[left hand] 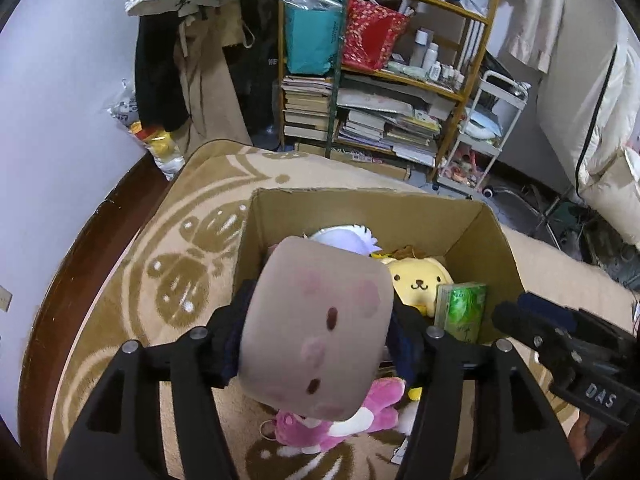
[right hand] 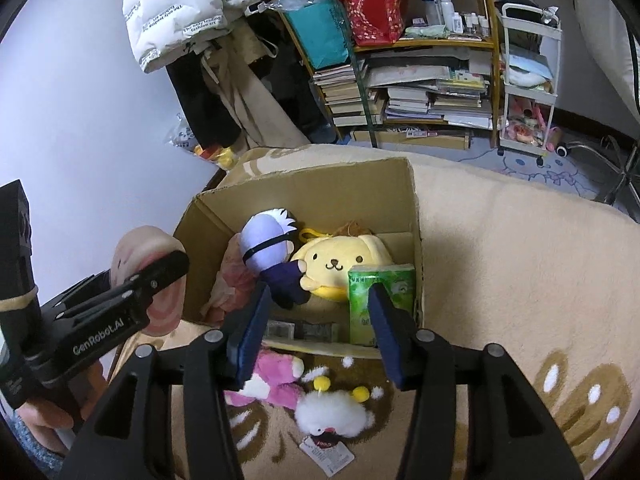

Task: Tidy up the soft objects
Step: 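Lift both items over the box and open both tools to release them inside, then move both tools down toward the pink bear plush and white fluffy plush, then grasp the pink bear plush with the left tool while the right tool grasps the white fluffy plush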

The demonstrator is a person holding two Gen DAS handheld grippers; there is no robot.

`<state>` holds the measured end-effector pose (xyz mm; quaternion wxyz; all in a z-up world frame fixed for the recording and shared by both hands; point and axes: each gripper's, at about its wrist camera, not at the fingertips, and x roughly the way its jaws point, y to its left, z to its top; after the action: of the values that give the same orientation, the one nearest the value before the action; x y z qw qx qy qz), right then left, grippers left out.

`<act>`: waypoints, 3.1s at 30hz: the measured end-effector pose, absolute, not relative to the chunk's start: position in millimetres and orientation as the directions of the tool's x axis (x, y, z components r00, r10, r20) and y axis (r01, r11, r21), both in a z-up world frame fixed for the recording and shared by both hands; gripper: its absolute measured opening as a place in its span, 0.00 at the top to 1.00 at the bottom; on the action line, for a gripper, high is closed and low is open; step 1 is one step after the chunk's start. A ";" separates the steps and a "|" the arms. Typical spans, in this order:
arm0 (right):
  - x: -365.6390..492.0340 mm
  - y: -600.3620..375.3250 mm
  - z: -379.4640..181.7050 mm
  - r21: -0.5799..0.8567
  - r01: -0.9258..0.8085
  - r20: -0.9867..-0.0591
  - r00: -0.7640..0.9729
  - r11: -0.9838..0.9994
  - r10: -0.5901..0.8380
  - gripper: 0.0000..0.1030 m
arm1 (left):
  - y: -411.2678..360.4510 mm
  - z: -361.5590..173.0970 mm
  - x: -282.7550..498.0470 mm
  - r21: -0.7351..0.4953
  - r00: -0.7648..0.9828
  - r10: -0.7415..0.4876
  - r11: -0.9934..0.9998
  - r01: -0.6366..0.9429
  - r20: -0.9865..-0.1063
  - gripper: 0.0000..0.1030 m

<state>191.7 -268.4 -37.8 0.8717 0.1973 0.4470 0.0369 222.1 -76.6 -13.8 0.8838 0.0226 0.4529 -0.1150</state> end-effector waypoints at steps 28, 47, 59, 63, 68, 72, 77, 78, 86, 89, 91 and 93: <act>136.4 -240.5 -31.4 0.285 0.075 -0.793 0.579 0.956 0.191 0.00 | -47.5 -13.6 156.5 -0.049 0.520 -0.173 0.969 0.243 -0.836 0.04; 140.5 -223.8 -103.3 0.185 0.070 -0.872 0.473 0.980 0.131 0.00 | -40.2 -95.3 170.4 -0.039 0.395 -0.133 0.971 0.237 -0.909 0.04; 152.9 -223.9 -136.2 0.176 0.070 -0.900 0.416 0.982 0.132 0.00 | -45.9 -124.8 180.5 -0.036 0.332 -0.126 0.964 0.263 -0.935 0.04; 152.4 -223.8 -138.9 0.166 0.070 -0.907 0.401 0.984 0.125 0.00 | -52.4 -128.8 181.8 -0.030 0.327 -0.125 0.959 0.280 -0.937 0.04; 154.7 -226.2 -147.1 0.163 0.075 -0.914 0.386 0.984 0.122 0.00 | -53.5 -137.7 186.9 -0.072 0.312 -0.154 0.964 0.257 -0.938 0.02; 154.9 -228.4 -154.0 0.163 0.090 -0.921 0.371 0.983 0.118 0.02 | -51.6 -141.0 193.4 -0.082 0.309 -0.163 0.963 0.258 -0.937 0.01; 156.8 -233.4 -159.2 0.160 0.098 -0.925 0.363 0.982 0.115 0.04 | -55.3 -146.7 193.0 -0.073 0.310 -0.161 0.958 0.276 -0.937 0.00; 156.7 -234.1 -159.1 0.158 0.096 -0.925 0.362 0.983 0.113 0.05 | -56.3 -147.2 192.6 -0.064 0.316 -0.156 0.957 0.282 -0.936 0.00; 158.8 -224.6 -164.2 0.137 0.079 -0.931 0.351 0.987 0.101 0.05 | -69.8 -151.0 190.7 -0.071 0.307 -0.167 0.951 0.300 -0.937 0.00; 159.1 -221.3 -163.3 0.138 0.081 -0.931 0.350 0.987 0.101 0.07 | -69.3 -154.7 192.4 -0.090 0.292 -0.178 0.952 0.293 -0.940 0.00; 159.1 -221.7 -162.5 0.141 0.086 -0.932 0.348 0.986 0.103 0.10 | -74.8 -158.5 192.5 -0.085 0.282 -0.175 0.949 0.305 -0.943 0.00; 158.4 -221.4 -161.1 0.146 0.090 -0.932 0.346 0.985 0.107 0.10 | -79.4 -160.2 192.6 -0.078 0.282 -0.171 0.946 0.314 -0.944 0.01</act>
<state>158.4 -221.4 -161.1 0.8159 0.0861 0.5718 0.0051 192.6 -79.4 -160.2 0.7982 0.0618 0.5797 -0.1520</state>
